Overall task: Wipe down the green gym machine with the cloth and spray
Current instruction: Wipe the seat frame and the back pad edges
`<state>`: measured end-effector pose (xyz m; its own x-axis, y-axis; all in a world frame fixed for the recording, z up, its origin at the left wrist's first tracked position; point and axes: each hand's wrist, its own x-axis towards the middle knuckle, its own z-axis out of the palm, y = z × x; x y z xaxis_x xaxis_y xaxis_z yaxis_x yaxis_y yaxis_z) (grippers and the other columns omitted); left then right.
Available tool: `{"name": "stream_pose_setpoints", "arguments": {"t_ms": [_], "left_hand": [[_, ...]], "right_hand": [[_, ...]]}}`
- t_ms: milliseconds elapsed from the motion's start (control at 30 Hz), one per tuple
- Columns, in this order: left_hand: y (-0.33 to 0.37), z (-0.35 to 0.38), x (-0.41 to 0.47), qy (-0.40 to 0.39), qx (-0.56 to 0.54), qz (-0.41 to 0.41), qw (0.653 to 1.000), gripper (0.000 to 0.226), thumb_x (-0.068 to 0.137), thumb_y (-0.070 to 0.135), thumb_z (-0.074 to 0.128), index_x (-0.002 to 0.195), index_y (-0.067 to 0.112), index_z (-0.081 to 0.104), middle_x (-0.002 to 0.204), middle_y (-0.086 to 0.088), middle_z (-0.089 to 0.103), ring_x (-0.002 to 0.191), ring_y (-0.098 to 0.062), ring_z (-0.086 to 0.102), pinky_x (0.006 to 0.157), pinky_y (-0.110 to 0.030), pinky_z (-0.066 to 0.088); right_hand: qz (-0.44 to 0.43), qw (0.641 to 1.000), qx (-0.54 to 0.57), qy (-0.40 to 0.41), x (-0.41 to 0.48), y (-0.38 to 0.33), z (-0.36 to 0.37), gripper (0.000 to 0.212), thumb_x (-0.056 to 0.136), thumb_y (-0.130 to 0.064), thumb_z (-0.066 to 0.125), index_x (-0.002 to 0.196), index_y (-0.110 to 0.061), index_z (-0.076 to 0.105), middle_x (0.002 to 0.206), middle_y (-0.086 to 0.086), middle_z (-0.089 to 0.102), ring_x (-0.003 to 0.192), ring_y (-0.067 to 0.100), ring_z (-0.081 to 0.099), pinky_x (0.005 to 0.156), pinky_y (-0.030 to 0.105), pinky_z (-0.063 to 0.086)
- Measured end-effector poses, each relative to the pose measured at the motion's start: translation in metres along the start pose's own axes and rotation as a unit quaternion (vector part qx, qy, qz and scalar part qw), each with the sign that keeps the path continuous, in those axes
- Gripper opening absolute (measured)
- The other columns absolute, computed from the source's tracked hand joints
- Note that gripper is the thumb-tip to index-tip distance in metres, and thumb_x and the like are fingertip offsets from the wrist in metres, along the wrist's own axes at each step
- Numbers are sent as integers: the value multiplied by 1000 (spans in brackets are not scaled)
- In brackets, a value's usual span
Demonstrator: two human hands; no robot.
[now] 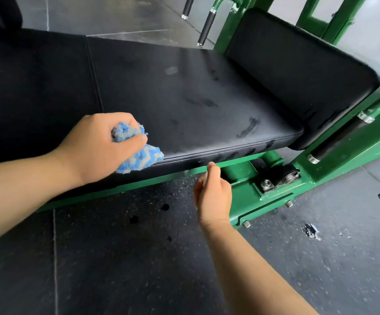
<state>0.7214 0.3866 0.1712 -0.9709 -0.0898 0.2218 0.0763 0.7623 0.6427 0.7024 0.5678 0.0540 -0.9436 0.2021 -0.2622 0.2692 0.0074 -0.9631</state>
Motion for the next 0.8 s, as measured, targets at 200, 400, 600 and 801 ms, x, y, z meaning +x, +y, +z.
{"name": "stream_pose_setpoints", "arguments": {"t_ms": [200,400,600,801], "left_hand": [[-1,-23,0,16,18,21,1000,24,74,37,58,63,15,57,65,-3,58,61,-18,50,52,-17,35],[-24,-56,-35,7,44,6,999,20,85,24,67,66,20,60,69,4,63,67,-14,58,57,-20,42],[-38,-75,-64,64,33,-25,997,22,83,33,65,68,19,59,71,10,63,63,-3,58,53,-8,38],[-43,-86,-83,82,21,-36,996,24,87,29,63,70,13,58,66,5,60,59,-1,56,52,-7,38]], "right_hand": [[-24,999,-16,-37,-24,-7,9,39,66,-55,40,48,-22,28,56,4,29,61,18,24,59,37,24],[-52,984,-50,-161,-51,-22,18,36,91,-44,52,76,-11,51,68,-4,46,65,10,39,64,32,34],[-148,939,-110,-292,-80,-8,30,5,96,-36,57,93,-32,56,78,-1,67,72,14,61,65,32,48],[-75,922,-108,-365,-95,3,48,11,96,-41,55,103,-49,55,68,-10,55,64,11,55,60,31,53]]}}
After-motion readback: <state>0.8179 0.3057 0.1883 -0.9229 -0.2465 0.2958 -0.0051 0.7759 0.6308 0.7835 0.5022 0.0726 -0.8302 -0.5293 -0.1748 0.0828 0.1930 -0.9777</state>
